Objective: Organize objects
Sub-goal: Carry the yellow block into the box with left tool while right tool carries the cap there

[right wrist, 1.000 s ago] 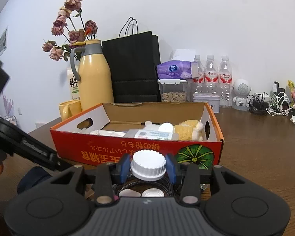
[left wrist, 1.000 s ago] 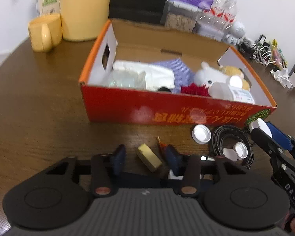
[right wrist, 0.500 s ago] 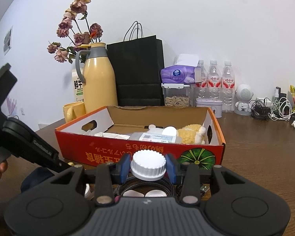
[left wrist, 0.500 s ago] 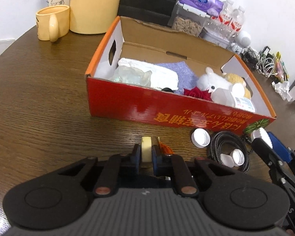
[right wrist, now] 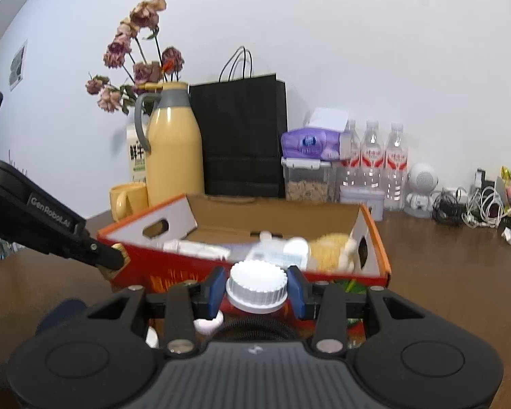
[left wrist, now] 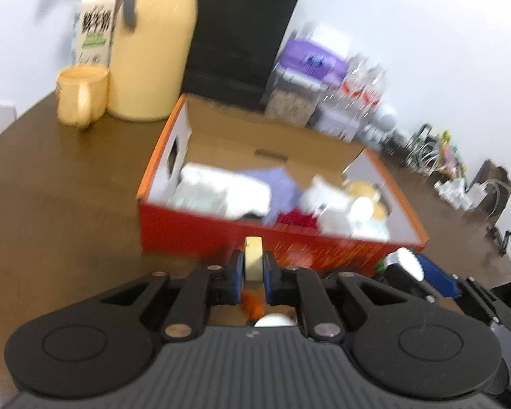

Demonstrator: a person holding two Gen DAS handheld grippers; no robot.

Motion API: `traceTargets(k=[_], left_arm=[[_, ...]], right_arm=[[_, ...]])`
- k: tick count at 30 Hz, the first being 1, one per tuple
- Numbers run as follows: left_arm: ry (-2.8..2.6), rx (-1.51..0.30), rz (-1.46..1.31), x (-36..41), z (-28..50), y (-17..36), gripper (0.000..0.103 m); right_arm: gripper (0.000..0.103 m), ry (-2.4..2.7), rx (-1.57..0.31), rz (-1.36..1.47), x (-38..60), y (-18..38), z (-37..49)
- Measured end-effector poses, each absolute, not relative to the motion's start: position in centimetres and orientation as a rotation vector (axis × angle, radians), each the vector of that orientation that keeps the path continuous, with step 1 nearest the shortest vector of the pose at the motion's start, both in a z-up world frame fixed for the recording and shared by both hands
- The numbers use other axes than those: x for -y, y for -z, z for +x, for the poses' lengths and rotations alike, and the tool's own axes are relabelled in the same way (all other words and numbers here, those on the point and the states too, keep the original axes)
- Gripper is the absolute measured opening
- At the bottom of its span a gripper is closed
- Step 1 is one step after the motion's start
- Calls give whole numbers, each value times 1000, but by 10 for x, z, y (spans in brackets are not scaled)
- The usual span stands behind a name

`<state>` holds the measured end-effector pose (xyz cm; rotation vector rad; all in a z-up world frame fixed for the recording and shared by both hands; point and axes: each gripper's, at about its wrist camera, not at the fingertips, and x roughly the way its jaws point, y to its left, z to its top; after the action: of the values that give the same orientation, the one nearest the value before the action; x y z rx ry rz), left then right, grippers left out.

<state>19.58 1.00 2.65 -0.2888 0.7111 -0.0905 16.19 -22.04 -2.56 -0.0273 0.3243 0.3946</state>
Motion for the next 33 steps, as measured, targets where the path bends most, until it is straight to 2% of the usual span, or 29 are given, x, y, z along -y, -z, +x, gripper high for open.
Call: traceTargets(k=[12, 22, 33], left_arm=[[85, -540, -303, 6, 238, -57, 13], [-3, -562, -304, -3, 288, -29, 13], [-16, -545, -226, 6, 284, -20, 14]], right_arm=[[38, -358, -264, -49, 183, -19, 225], [38, -312, -330, -5, 172, 10, 276], [38, -302, -364, -12, 174, 21, 277]])
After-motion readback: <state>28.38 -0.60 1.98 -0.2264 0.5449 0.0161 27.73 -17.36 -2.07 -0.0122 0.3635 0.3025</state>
